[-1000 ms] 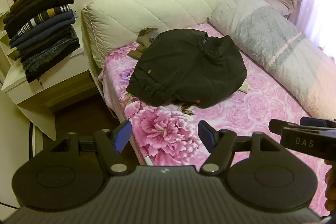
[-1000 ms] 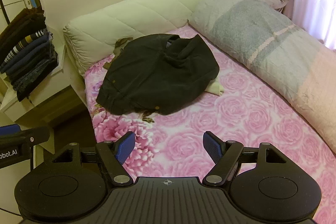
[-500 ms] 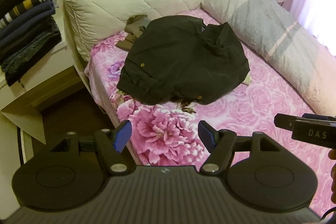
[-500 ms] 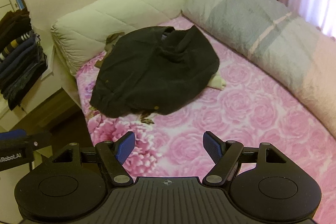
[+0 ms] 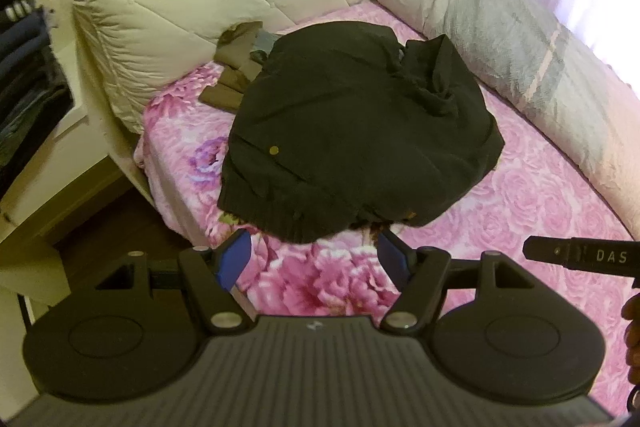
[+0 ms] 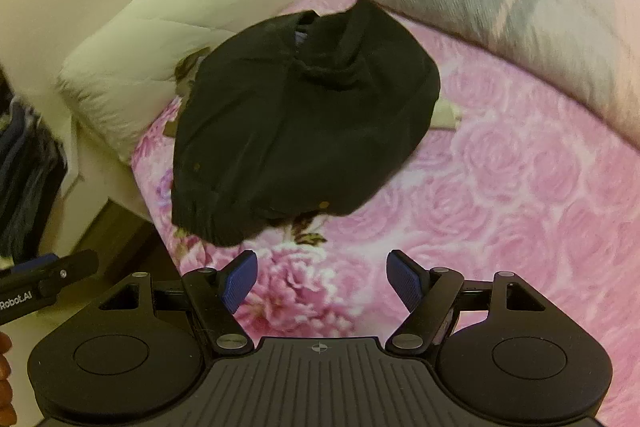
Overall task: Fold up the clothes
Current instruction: 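Reach the right tool into the black trousers pile and close on the fabric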
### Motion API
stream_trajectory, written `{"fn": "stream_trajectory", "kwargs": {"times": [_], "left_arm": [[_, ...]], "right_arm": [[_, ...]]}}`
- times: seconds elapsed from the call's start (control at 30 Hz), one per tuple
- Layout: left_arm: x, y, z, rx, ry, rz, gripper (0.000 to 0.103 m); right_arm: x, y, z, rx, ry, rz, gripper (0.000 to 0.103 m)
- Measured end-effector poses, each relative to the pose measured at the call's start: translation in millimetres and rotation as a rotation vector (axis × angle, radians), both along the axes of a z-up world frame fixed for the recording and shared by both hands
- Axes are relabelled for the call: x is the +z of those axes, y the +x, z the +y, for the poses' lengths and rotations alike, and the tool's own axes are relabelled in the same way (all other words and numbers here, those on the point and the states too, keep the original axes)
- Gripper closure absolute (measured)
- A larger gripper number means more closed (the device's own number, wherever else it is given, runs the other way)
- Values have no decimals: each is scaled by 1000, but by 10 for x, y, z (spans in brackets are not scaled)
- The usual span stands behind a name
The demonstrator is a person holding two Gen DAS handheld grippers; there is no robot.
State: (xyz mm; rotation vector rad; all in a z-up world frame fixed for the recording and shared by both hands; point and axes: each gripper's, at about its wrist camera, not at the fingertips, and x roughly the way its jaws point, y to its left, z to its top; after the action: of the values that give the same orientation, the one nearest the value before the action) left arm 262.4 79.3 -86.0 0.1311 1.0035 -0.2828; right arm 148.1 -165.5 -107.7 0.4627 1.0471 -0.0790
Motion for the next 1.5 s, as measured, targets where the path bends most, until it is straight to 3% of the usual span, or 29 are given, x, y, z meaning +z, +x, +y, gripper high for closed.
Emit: {"fn": "stream_trajectory", "kwargs": {"times": [0.2, 0.47, 0.73, 1.2, 1.23, 1.27, 1.33, 1.37, 1.4, 1.5], "left_arm": [[-230, 512, 135, -33, 3, 44, 37], [-540, 1126, 273, -78, 0, 104, 37], [-835, 1504, 351, -104, -9, 148, 37], [-1221, 1974, 455, -76, 6, 193, 37], [-1214, 1994, 458, -75, 7, 191, 37], [-1199, 2013, 461, -75, 10, 187, 37], [-1146, 2056, 458, -78, 12, 173, 37], [-1108, 2078, 455, -78, 10, 165, 37], [-1070, 2099, 452, -78, 8, 158, 37], [-894, 2160, 442, -86, -15, 114, 37]], "right_arm": [[-289, 352, 42, -95, 129, 33, 28], [-675, 828, 349, -125, 155, 88, 28], [-1150, 1191, 511, -195, 221, 134, 29], [-2098, 1444, 590, -411, 463, 131, 29], [-2146, 1469, 603, -412, 473, 129, 31], [-2194, 1493, 617, -413, 484, 126, 52], [-2163, 1518, 614, -398, 468, 132, 56], [-2114, 1505, 602, -383, 466, 124, 62], [-2056, 1471, 571, -374, 469, 125, 86], [-1833, 1326, 435, -363, 527, 95, 94]]}}
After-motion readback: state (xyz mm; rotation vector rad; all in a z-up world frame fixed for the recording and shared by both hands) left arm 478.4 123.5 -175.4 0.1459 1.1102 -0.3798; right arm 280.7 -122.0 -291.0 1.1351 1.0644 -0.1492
